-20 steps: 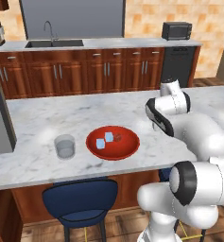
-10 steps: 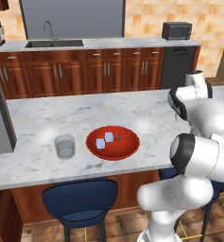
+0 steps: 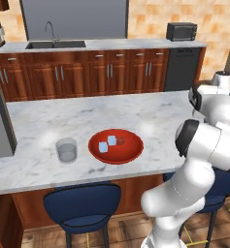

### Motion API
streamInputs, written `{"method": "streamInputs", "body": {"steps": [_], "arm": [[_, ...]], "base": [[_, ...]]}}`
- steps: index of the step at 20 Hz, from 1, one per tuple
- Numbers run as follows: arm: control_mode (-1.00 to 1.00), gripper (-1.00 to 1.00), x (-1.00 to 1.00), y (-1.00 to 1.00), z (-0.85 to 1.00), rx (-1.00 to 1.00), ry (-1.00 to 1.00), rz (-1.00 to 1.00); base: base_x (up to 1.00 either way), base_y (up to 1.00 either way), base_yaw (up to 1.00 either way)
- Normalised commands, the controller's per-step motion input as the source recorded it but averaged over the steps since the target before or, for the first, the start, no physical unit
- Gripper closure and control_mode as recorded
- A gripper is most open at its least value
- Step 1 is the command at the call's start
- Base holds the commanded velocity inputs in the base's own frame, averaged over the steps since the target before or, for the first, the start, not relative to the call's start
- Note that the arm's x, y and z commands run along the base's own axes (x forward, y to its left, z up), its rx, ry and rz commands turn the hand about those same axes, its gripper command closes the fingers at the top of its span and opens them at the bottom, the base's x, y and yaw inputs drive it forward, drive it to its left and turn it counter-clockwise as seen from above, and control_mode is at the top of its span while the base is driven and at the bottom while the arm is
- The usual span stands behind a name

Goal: There are four ice cubes in the ice bowl. Place two ice cubes in each glass of water.

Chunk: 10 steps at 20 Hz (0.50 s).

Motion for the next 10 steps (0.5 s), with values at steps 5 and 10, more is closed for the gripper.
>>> {"method": "streamInputs", "body": {"steps": [5, 10], "arm": [[-1.00, 1.00, 0.15, -0.11, -0.16, 0.01, 0.00, 0.00], [-1.00, 1.00, 0.12, -0.12, -0.36, 0.00, 0.00, 0.00]], "base": [[0.00, 0.00, 0.00], [0.00, 0.00, 0.00]]}}
